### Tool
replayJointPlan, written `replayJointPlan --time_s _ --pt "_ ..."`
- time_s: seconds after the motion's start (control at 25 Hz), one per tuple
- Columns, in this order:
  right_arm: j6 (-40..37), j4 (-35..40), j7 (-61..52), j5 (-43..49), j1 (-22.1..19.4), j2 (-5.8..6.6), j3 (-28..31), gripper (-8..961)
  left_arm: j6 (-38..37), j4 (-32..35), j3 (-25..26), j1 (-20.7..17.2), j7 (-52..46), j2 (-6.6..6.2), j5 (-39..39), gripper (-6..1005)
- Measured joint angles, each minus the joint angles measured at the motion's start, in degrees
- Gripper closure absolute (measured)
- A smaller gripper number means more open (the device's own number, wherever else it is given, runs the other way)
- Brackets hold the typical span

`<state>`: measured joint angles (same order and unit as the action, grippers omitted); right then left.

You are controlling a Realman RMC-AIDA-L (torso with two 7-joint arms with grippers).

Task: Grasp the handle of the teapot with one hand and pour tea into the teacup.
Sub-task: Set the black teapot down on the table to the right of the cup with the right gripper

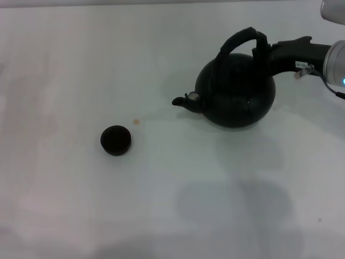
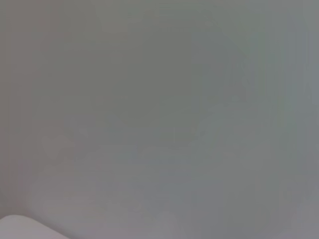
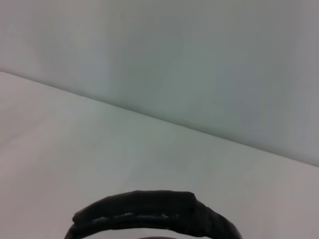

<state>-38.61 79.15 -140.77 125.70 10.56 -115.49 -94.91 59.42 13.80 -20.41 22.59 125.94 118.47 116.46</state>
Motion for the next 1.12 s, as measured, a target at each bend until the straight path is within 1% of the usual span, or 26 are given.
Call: replayJointPlan --time_s 0.52,0.64,0.88,1.08,1.12 --pt "-0.07 -1.02 -0.01 -0.64 -0.19 -0.09 0.07 819 0.59 0.00 -0.24 -0.17 0.00 0.09 -0.01 212" --pt "-0.12 -1.02 0.06 -0.64 -0.25 -0.09 0.08 720 0.61 0.00 -0.24 -0.17 0.00 0.09 -0.01 212" --pt "-0.27 -0.68 0.09 -0.64 -0.44 -0.09 0.27 490 0.62 0.00 -0.25 -0.11 -0.03 0.09 -0.01 213" --pt "-3.33 -0.26 0.11 -0.66 -0.46 -0.05 2.78 286 0.62 0.00 -0.25 -0.08 -0.05 0.08 -0.01 212" --pt "-4.30 -0.16 0.12 -0.72 -0.46 -0.03 3.61 284 0.62 0.00 -0.23 -0.09 -0.06 0.07 -0.01 212"
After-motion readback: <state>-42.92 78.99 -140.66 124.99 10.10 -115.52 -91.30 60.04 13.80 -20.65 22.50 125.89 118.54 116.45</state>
